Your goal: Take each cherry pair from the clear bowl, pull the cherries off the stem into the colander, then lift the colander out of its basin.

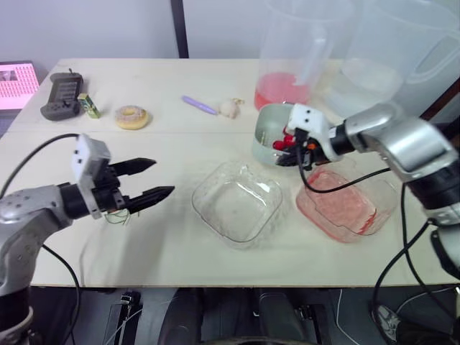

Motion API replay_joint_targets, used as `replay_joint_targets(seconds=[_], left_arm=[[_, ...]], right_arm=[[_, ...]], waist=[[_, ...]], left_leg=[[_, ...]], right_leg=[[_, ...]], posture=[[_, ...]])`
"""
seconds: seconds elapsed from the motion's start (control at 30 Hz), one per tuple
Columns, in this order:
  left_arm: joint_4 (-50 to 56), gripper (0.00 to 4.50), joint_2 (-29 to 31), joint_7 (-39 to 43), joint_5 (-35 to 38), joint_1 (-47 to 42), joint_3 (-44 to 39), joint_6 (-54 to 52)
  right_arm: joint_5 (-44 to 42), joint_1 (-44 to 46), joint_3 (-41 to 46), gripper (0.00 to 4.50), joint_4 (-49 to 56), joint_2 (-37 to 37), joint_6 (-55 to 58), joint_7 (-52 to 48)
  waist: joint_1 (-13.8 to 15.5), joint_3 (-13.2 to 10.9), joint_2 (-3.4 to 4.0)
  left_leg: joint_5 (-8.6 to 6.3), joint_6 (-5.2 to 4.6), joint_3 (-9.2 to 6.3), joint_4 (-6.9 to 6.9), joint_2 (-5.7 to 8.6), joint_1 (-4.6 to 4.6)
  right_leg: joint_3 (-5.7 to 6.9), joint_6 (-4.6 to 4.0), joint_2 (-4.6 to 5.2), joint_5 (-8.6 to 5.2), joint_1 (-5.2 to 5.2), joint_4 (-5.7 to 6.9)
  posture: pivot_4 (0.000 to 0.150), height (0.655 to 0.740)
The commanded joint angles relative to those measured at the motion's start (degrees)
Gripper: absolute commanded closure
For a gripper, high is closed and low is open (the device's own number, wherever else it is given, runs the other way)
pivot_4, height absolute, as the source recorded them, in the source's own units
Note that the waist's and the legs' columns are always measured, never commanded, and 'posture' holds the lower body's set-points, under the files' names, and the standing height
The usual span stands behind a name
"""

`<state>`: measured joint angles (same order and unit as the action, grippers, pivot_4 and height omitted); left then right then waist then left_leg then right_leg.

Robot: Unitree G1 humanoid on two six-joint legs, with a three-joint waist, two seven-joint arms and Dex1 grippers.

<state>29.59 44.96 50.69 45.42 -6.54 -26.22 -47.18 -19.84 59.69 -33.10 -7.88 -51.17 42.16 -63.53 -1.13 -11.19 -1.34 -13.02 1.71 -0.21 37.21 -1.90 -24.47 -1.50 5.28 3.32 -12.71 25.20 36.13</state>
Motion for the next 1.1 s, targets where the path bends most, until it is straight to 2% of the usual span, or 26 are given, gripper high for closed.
replay_joint_targets(seconds=[0.03, 0.3, 0.37, 0.4, 0.53, 0.6, 0.73, 0.8, 0.9, 1.0, 1.1], left_arm=[[5.07, 0.0, -0.61, -4.05, 4.02, 2.91, -4.43, -1.17], [5.81, 0.0, 1.4, -7.63, 4.37, 6.4, -5.2, -0.4], [4.9, 0.0, 2.08, -7.73, 4.42, 5.95, -4.94, -0.19], [4.28, 0.0, 2.44, -7.76, 4.78, 5.31, -4.73, -0.35], [0.39, 0.0, 3.09, -7.91, 5.29, 0.07, -1.73, -0.62], [-1.07, 0.0, 3.54, -7.2, 4.77, -2.17, 0.04, -0.24], [-5.37, 0.0, 4.75, -5.81, -0.53, -5.35, 4.51, 3.05], [-9.69, 0.0, 4.26, -3.92, -3.1, -7.17, 6.33, 6.74], [-16.26, 0.0, 3.86, 1.27, -4.05, -9.82, 8.06, 10.32], [-21.24, 0.0, 3.21, 3.63, -6.19, -13.97, 11.52, 12.17], [-25.4, 0.0, 3.59, 6.72, -10.96, -16.56, 16.03, 16.07]], right_arm=[[4.4, 1.89, 1.86, 4.26, -3.48, 2.58, -4.0, -2.63], [10.53, 0.08, 2.76, 4.26, -8.79, 6.72, -8.2, -5.66], [10.9, 0.14, 3.91, 3.22, -8.82, 7.19, -7.89, -5.79], [10.27, 0.33, 5.15, 2.94, -7.93, 6.85, -7.16, -6.41], [7.53, 0.31, 12.36, 1.1, -2.5, 2.89, -4.65, -8.01], [5.3, -0.87, 16.76, 0.03, 0.24, 0.43, -3.39, -9.18], [1.72, -4.98, 26.26, 0.03, 3.13, -3.67, -1.52, -8.04], [-0.05, -9.94, 33.54, 0.03, 4.5, -6.0, 0.33, -5.19], [-0.93, -21.26, 46.74, 0.03, 8.25, -8.76, 0.24, -0.46], [-2.21, -34.55, 61.56, 0.03, 11.99, -8.24, -0.91, 1.57], [0.07, -48.34, 70.37, 0.03, 14.45, -8.46, -5.52, 0.05]], waist=[[0.22, 0.0, 0.0], [0.2, 0.01, 0.0], [0.15, 0.0, 0.0], [0.14, 0.0, 0.01], [0.45, -0.01, 0.03], [0.45, -0.01, 0.02], [0.39, 0.0, 0.0], [0.38, 0.01, -0.01], [0.67, 0.02, -0.02], [0.89, 0.02, -0.01], [0.71, 0.03, 0.0]], left_leg=[[0.0, 0.0, 0.0, 0.04, 0.0, 0.03], [0.01, 0.02, 0.0, 0.16, 0.01, 0.15], [0.01, 0.02, 0.01, 0.14, 0.01, 0.15], [0.01, 0.03, 0.0, 0.13, 0.01, 0.15], [0.02, 0.03, -0.01, 0.12, 0.01, 0.15], [0.02, 0.03, -0.02, 0.13, 0.01, 0.15], [0.01, 0.03, -0.01, 0.11, 0.03, 0.15], [0.01, 0.03, -0.02, 0.09, 0.03, 0.2], [0.01, 0.03, -0.02, 0.08, 0.03, 0.25], [0.02, 0.03, 0.01, 0.07, 0.05, 0.22], [0.02, 0.03, 0.0, 0.08, 0.06, 0.26]], right_leg=[[0.0, -0.05, 0.0, -0.03, -0.05, 0.0], [0.01, -0.14, 0.0, -0.03, -0.21, 0.0], [0.0, -0.14, -0.01, -0.03, -0.2, 0.0], [0.0, -0.14, -0.01, -0.03, -0.2, 0.0], [0.01, -0.14, -0.03, -0.03, -0.19, 0.03], [0.01, -0.13, -0.03, -0.03, -0.22, -0.01], [0.01, -0.13, -0.01, -0.04, -0.28, -0.08], [0.01, -0.13, -0.02, -0.04, -0.29, -0.07], [0.02, -0.15, -0.02, -0.05, -0.32, -0.04], [0.0, -0.13, -0.01, -0.05, -0.33, -0.07], [-0.01, -0.07, -0.01, -0.04, -0.4, -0.07]], posture=[[0.15, 0.7383], [0.15, 0.7383], [0.15, 0.7383], [0.15, 0.7383], [0.15, 0.7383], [0.15, 0.7383], [0.15, 0.7383], [0.15, 0.7383], [0.15, 0.7383], [0.15, 0.7383], [0.15, 0.7383]])
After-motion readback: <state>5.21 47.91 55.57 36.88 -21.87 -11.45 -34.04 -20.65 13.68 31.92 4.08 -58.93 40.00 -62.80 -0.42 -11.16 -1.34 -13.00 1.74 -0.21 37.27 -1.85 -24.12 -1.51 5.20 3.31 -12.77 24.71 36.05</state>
